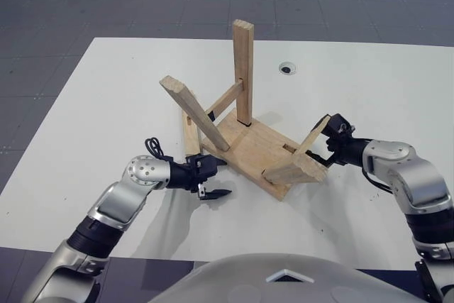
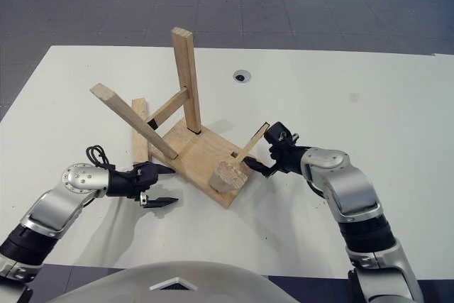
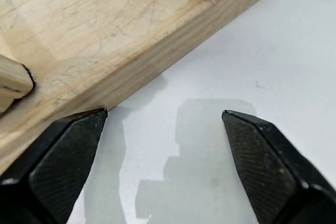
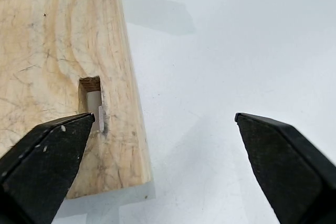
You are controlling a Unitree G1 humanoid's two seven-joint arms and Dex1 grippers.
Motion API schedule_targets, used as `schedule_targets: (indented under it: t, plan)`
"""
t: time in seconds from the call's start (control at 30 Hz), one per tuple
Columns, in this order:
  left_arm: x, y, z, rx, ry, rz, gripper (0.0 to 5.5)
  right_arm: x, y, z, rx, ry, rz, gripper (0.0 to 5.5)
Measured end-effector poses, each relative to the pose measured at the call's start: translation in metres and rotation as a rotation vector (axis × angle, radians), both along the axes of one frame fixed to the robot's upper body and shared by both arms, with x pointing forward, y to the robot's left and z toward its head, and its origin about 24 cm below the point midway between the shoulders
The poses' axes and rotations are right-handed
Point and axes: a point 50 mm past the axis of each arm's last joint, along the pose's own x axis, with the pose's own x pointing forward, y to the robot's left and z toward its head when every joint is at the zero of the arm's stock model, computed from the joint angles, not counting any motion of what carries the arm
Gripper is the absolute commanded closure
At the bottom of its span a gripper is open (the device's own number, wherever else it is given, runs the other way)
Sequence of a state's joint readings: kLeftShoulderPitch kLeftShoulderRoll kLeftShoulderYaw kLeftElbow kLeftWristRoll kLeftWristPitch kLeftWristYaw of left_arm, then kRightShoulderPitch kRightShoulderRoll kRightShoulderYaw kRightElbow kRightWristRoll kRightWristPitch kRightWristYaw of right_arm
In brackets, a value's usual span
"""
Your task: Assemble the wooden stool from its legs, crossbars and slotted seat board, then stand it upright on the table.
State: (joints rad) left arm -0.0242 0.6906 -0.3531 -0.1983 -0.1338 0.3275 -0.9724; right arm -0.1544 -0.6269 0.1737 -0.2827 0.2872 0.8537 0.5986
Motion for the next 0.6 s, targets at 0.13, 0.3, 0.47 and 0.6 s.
schedule_targets:
  t: [0.13,0.3,0.47,0.6]
  plan:
    - [0.0,-0.006,-0.002,-0.019,-0.001,0.052,1.44,0.013,-0.015,-0.001,-0.022,-0.017,-0.059,0.56]
    - [-0.001,-0.01,-0.003,-0.034,-0.008,0.086,1.44,0.035,-0.089,-0.012,-0.279,-0.083,-0.352,0.56]
    - [-0.002,-0.011,-0.002,-0.037,-0.013,0.093,1.44,0.031,-0.081,-0.015,-0.278,-0.098,-0.256,0.56]
    - [0.004,-0.006,-0.004,-0.038,-0.016,0.135,1.44,0.012,-0.035,-0.019,-0.179,-0.073,-0.054,0.56]
